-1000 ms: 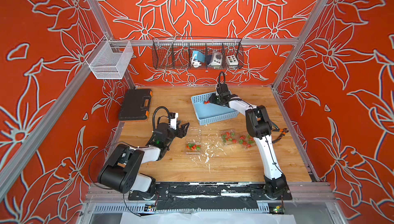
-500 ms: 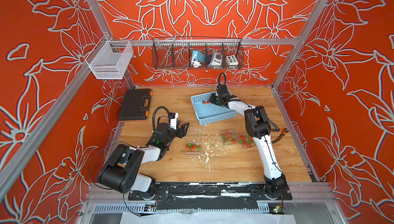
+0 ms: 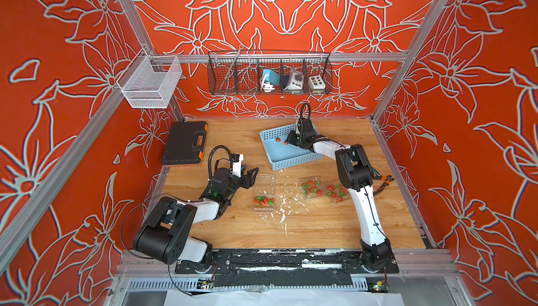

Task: Pack strawberries into containers
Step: Pick up the strawberry from the basket.

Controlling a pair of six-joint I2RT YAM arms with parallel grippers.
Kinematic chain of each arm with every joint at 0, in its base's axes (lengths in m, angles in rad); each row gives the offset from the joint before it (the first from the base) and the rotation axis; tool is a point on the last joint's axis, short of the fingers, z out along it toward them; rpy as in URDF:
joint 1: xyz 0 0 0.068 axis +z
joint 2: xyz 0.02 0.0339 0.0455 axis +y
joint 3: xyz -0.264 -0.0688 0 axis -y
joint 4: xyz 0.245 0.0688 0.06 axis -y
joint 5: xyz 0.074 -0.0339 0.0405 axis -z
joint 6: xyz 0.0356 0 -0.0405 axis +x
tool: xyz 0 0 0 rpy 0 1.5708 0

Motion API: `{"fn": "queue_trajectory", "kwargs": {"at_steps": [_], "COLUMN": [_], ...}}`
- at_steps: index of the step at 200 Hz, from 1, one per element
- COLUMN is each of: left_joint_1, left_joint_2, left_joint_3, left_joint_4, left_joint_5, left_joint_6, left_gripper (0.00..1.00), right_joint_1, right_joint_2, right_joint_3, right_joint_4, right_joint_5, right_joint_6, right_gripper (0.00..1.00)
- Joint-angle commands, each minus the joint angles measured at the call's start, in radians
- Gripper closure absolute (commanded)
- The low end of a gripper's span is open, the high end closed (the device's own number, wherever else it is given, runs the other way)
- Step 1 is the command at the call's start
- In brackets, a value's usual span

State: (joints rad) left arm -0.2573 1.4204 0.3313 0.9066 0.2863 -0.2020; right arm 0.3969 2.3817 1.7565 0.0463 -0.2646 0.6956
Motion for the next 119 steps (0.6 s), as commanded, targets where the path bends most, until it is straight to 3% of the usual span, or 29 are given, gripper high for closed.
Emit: {"fn": "queue_trajectory", "kwargs": {"at_steps": [1,74,119], "left_joint_1": [-0.007,-0.007,-0.007], "left_joint_2": [-0.002,-0.008,-0.012], "left_joint_3": [0.015,0.013,0.012], "left_joint_4": [0.012,0.01,0.008], "left_joint_5": [0.006,0.002,-0.005], "left_joint_6": [0.007,0.009,0.009], "left_gripper": [0.33,0.33,0.33], "right_joint_1": [-0.008,0.01,0.113], "right_joint_2": [-0.124,-0.363,-0.586], "right_joint_3": [-0.068,-0.334,-0.514], "right_joint_4": [0.069,0.097,0.005], "right_joint_5": [-0.025,-0.095,-0.161], "right_joint_6": [-0.025,-0.136,-0.283], "right_gripper": [1.0,1.0,1.0]}}
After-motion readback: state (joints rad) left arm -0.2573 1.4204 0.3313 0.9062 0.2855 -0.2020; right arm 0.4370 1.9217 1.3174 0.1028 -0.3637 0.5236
